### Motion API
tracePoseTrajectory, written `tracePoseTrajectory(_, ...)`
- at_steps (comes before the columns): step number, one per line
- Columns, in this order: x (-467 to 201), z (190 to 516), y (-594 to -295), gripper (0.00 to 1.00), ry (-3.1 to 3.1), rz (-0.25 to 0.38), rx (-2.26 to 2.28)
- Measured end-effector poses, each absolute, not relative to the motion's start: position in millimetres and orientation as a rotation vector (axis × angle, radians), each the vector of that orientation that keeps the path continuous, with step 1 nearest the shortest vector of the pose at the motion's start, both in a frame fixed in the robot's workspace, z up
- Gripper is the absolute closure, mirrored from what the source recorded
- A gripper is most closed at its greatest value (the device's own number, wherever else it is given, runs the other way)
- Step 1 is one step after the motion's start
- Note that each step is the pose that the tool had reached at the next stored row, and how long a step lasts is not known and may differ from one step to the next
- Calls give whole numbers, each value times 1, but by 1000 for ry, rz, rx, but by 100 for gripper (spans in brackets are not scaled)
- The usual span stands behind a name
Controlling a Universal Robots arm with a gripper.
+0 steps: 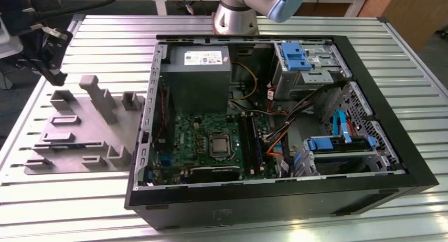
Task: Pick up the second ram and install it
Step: 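Reach for the second ram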
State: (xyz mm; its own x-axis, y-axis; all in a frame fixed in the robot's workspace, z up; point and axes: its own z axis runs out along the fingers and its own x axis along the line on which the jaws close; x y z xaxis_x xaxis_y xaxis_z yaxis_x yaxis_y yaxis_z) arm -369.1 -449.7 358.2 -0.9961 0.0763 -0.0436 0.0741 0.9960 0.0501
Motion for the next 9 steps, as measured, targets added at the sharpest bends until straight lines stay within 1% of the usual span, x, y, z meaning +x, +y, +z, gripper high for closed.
tracePoseTrajectory(9,-383,348,-454,89,3093,75,117)
